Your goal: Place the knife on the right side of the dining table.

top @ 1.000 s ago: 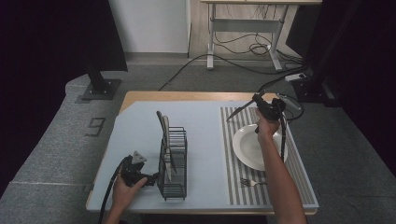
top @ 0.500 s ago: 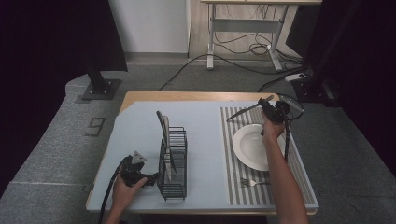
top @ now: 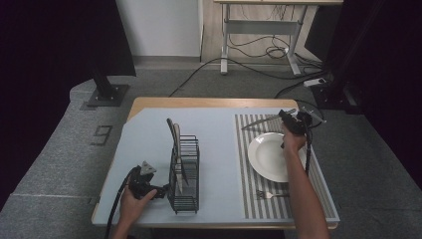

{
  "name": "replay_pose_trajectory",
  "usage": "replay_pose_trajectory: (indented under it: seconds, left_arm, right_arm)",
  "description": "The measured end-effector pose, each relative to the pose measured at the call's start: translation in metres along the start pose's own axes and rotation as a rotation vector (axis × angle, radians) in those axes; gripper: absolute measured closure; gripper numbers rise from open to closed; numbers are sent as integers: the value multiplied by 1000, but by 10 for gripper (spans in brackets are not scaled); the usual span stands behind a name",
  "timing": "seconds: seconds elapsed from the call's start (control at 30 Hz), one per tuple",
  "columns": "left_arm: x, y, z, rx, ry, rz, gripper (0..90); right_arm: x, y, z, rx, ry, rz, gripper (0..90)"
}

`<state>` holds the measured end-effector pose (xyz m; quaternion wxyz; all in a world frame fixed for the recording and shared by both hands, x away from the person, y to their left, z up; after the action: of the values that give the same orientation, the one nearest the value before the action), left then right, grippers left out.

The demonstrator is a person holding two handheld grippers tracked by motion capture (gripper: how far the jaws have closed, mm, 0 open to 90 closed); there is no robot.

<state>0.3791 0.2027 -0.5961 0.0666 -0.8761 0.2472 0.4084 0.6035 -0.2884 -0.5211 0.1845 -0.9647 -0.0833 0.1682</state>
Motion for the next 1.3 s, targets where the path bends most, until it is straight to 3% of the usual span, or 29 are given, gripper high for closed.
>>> replay_pose_trajectory:
  seconds: [0.47, 0.57, 1.3]
  left_arm:
    - [0, 0, 0, 0, 0, 0, 0]
    - [0, 0, 0, 0, 0, 0, 0]
    - [0, 0, 0, -1, -1, 0, 0]
  right_arm:
    - [4, 12, 10, 21, -43, 14, 648]
    - [4, 16, 13, 20, -64, 36, 630]
    - [6, 25, 23, 72, -137, 76, 590]
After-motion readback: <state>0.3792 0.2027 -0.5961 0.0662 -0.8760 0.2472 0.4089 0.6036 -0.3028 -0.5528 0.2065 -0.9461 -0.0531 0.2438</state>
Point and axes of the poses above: each handheld gripper's, and its own axes: x roughly forward along the jaws, z roughly out of its underside, y roughly to its right, the point moved 9 cm from there along x, roughly forward along the jaws, and after that the axes turned 7 degrees about -x, right-handed, at the moved point
